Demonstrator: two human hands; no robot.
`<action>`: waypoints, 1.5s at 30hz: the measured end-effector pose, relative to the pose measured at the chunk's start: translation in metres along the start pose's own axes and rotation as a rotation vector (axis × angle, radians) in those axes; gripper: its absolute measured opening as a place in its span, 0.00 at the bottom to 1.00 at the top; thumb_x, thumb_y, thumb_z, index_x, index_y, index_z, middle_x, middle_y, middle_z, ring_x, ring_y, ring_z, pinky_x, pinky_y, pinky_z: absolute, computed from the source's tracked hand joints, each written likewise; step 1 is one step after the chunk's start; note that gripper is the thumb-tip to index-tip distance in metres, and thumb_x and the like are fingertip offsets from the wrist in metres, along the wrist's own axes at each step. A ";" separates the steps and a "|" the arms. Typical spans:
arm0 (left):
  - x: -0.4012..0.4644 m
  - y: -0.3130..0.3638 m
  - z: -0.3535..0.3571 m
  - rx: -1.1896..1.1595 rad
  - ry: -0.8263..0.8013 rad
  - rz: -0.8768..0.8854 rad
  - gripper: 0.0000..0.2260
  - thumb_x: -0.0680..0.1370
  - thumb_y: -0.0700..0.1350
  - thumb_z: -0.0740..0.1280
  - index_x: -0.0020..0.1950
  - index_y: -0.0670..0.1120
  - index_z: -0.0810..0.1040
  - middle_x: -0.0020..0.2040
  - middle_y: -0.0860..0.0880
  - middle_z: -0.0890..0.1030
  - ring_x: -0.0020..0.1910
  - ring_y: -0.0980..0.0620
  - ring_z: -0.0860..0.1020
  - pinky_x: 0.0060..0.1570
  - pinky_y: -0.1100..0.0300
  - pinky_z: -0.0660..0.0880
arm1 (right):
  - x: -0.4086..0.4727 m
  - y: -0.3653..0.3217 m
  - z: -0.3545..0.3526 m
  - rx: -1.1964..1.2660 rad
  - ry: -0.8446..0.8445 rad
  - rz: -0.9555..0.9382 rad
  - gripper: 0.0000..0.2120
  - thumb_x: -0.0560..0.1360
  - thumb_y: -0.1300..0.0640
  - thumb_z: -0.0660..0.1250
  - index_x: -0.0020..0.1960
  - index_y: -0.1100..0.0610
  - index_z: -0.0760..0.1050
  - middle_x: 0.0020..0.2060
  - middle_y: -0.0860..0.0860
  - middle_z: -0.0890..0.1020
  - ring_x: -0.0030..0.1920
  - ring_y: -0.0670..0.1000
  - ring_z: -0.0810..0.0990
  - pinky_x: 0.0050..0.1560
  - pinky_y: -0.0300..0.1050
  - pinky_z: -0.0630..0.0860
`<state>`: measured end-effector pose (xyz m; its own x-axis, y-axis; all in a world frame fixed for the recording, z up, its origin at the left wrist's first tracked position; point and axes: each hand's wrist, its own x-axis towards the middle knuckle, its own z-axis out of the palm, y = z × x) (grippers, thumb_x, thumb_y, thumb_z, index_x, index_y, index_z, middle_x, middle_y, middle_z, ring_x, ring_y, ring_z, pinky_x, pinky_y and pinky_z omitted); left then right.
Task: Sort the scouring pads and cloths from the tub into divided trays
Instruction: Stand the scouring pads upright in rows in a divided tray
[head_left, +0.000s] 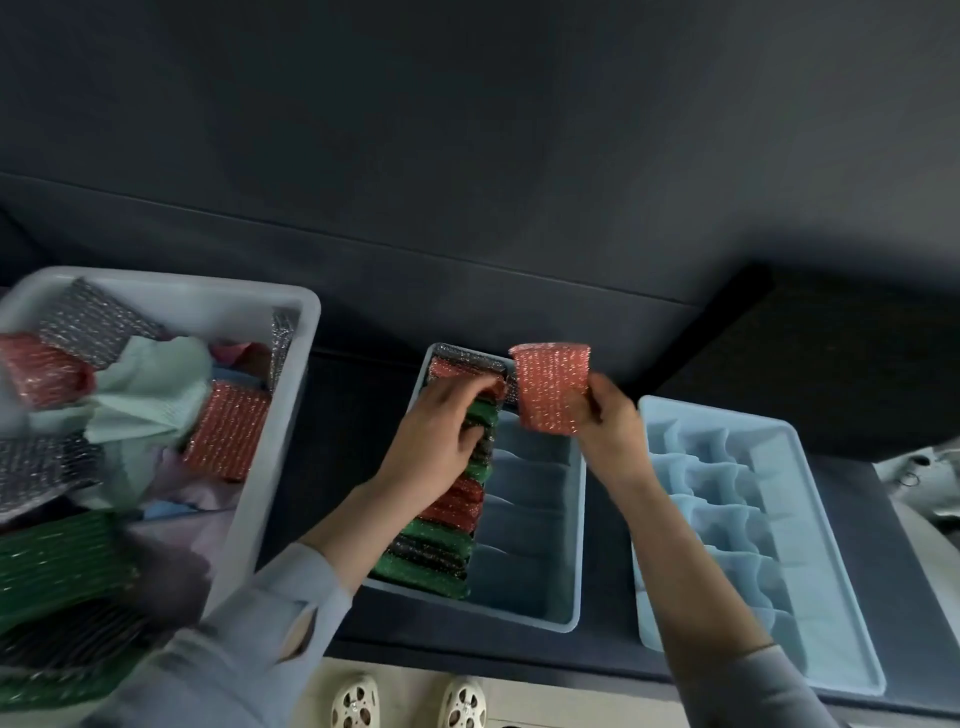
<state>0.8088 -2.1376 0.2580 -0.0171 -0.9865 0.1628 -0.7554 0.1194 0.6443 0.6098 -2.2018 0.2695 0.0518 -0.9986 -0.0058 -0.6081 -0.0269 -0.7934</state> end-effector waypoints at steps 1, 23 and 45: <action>0.006 -0.003 0.004 0.134 -0.036 0.086 0.24 0.77 0.43 0.69 0.72 0.49 0.69 0.70 0.49 0.71 0.72 0.49 0.67 0.73 0.51 0.64 | 0.003 0.002 -0.005 -0.045 0.062 -0.026 0.06 0.78 0.59 0.64 0.55 0.58 0.75 0.40 0.51 0.80 0.40 0.54 0.77 0.45 0.52 0.75; 0.011 -0.015 0.025 0.594 -0.308 -0.066 0.27 0.82 0.61 0.43 0.79 0.54 0.42 0.81 0.48 0.44 0.79 0.44 0.42 0.76 0.43 0.47 | 0.031 0.032 0.041 -0.674 0.028 -0.446 0.26 0.60 0.77 0.72 0.54 0.60 0.79 0.49 0.56 0.79 0.47 0.58 0.76 0.39 0.51 0.80; -0.093 -0.028 -0.088 0.344 0.061 -0.040 0.17 0.77 0.45 0.69 0.66 0.50 0.77 0.61 0.51 0.79 0.61 0.49 0.77 0.57 0.53 0.77 | -0.040 -0.044 0.041 -0.551 -0.090 -0.590 0.17 0.73 0.67 0.68 0.61 0.59 0.79 0.57 0.57 0.80 0.56 0.62 0.79 0.56 0.54 0.77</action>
<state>0.8889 -2.0389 0.2903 0.0480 -0.9800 0.1932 -0.9314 0.0260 0.3631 0.6670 -2.1589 0.2798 0.5350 -0.8064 0.2520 -0.7622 -0.5894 -0.2677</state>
